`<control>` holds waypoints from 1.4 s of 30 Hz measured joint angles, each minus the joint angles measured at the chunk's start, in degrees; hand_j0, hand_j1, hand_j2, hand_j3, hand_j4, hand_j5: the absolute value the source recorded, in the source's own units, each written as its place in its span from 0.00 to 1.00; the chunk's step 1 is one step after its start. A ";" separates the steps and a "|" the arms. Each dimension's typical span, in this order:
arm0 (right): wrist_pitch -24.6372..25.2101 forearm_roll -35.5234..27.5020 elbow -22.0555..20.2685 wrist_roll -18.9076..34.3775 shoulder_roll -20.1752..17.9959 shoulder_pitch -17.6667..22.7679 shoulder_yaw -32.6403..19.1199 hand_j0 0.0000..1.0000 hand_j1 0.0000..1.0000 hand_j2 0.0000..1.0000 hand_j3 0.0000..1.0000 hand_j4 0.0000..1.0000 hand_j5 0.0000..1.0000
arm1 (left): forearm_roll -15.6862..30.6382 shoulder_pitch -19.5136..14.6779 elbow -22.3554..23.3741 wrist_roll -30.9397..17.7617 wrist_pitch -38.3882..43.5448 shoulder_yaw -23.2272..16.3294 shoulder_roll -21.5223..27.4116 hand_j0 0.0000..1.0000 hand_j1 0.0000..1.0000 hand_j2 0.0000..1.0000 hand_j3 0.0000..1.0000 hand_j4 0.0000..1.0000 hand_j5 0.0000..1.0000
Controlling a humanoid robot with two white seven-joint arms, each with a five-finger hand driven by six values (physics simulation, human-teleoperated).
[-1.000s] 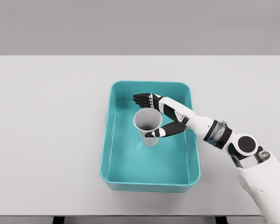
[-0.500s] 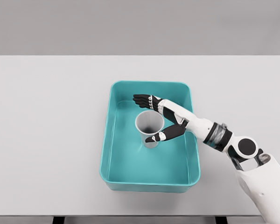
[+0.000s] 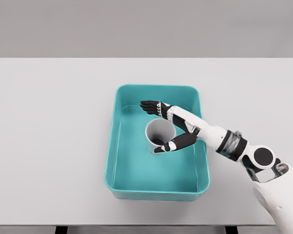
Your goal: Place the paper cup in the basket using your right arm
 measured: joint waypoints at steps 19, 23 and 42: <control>-0.19 -3.44 -3.38 0.00 -4.53 -0.61 -4.87 0.99 0.99 0.99 0.99 0.99 0.99 | 0.00 0.00 0.00 0.00 0.03 -0.01 0.00 1.00 1.00 1.00 1.00 1.00 1.00; -0.76 -7.50 -3.57 0.00 -8.63 -0.62 -6.13 1.00 1.00 1.00 1.00 1.00 1.00 | 0.00 0.00 0.00 0.00 0.00 -0.01 0.00 1.00 1.00 1.00 1.00 1.00 1.00; -4.53 -15.63 -3.62 0.01 -25.99 -0.44 -11.25 1.00 1.00 1.00 1.00 1.00 1.00 | 0.00 0.00 0.00 0.00 0.00 -0.05 0.00 1.00 1.00 1.00 1.00 1.00 1.00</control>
